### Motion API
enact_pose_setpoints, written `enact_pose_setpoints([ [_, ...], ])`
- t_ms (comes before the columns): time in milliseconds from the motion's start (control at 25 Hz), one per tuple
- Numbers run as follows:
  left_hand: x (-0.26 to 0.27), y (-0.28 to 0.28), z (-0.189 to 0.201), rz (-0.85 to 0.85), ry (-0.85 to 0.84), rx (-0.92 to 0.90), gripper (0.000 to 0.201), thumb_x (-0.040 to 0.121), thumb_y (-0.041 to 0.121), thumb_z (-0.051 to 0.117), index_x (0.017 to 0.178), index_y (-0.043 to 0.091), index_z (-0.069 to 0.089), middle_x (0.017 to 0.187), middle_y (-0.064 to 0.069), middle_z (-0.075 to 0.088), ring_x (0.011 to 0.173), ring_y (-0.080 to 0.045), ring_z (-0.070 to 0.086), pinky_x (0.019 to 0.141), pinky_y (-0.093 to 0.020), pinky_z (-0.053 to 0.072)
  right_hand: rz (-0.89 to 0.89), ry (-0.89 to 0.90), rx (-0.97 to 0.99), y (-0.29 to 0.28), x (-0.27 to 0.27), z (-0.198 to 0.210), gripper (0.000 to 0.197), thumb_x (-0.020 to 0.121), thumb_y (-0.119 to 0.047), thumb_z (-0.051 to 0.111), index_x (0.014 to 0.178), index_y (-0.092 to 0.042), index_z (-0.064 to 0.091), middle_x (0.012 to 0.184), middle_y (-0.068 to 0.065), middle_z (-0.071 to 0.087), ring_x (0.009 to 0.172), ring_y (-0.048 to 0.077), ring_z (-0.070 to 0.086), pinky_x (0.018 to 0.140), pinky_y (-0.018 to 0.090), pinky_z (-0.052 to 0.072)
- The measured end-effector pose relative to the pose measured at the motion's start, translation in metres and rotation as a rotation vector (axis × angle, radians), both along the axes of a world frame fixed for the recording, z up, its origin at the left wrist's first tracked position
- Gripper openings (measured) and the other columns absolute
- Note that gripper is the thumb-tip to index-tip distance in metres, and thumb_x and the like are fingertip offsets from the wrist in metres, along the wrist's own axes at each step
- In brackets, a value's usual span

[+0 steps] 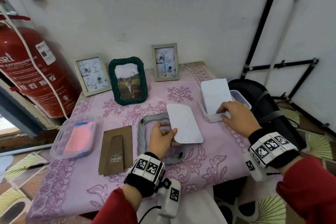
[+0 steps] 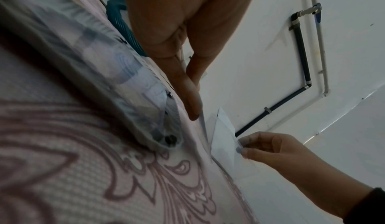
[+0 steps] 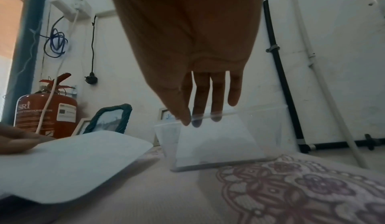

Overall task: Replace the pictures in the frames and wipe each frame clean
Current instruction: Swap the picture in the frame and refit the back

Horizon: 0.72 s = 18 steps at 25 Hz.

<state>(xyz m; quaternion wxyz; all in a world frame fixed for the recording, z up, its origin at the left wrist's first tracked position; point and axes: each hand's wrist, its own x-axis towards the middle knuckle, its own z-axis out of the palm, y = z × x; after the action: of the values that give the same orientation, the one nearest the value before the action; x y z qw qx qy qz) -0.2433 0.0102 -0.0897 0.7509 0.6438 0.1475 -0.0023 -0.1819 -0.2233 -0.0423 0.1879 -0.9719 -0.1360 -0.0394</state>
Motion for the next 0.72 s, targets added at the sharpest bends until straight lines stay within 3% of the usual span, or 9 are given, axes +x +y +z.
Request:
enact_pose_setpoints([
  [80,0.004,-0.010,-0.005,-0.002,0.026,0.013,0.021,0.090,-0.004,0.053,0.106,0.003,0.041,0.082,-0.019,0.062,0.059,-0.023,0.065,0.051,-0.035,0.059,0.008,-0.024,0.049,-0.003,-0.002,-0.001,0.017,0.085,-0.009,0.058,0.100,-0.016,0.062,0.102,0.000,0.066,0.104,0.023,0.056,0.088,0.038,0.038],
  [200,0.007,-0.021,-0.014,-0.007,0.062,0.071,0.023,0.089,-0.005,0.053,0.107,0.002,0.042,0.095,-0.028,0.058,0.081,-0.038,0.062,0.073,-0.055,0.056,0.023,-0.020,-0.082,-0.005,-0.004,-0.003,0.023,0.088,-0.014,0.056,0.110,-0.022,0.060,0.105,-0.002,0.063,0.108,0.021,0.052,0.090,0.039,0.038],
  [240,0.007,-0.025,-0.016,-0.017,0.070,0.068,0.023,0.089,-0.006,0.053,0.107,0.003,0.042,0.097,-0.027,0.057,0.083,-0.039,0.062,0.069,-0.054,0.057,0.014,-0.029,-0.110,-0.006,-0.005,-0.003,0.022,0.089,-0.015,0.054,0.108,-0.024,0.061,0.106,-0.003,0.062,0.108,0.020,0.051,0.090,0.039,0.037],
  [360,0.006,-0.037,-0.017,-0.032,0.082,0.030,0.021,0.089,-0.006,0.051,0.105,0.004,0.042,0.089,-0.013,0.054,0.075,-0.029,0.063,0.048,-0.032,0.058,-0.032,-0.095,-0.034,-0.009,-0.007,-0.002,0.019,0.091,-0.014,0.053,0.103,-0.023,0.064,0.105,-0.003,0.062,0.104,0.021,0.051,0.088,0.041,0.037],
  [520,0.006,-0.051,-0.020,-0.069,0.088,0.074,0.021,0.090,-0.001,0.054,0.106,0.007,0.043,0.088,-0.014,0.055,0.081,-0.031,0.064,0.053,-0.031,0.059,-0.018,-0.137,0.043,-0.011,-0.012,-0.001,0.017,0.091,-0.015,0.054,0.101,-0.023,0.066,0.102,-0.004,0.063,0.102,0.021,0.053,0.088,0.044,0.038],
  [720,0.008,-0.061,-0.022,-0.101,0.090,0.161,0.022,0.088,0.002,0.058,0.105,0.007,0.045,0.079,-0.010,0.053,0.071,-0.025,0.064,0.062,-0.038,0.060,0.014,-0.079,-0.022,-0.012,-0.018,-0.011,0.018,0.092,-0.020,0.052,0.099,-0.032,0.063,0.101,-0.011,0.060,0.103,0.014,0.049,0.085,0.036,0.028],
])
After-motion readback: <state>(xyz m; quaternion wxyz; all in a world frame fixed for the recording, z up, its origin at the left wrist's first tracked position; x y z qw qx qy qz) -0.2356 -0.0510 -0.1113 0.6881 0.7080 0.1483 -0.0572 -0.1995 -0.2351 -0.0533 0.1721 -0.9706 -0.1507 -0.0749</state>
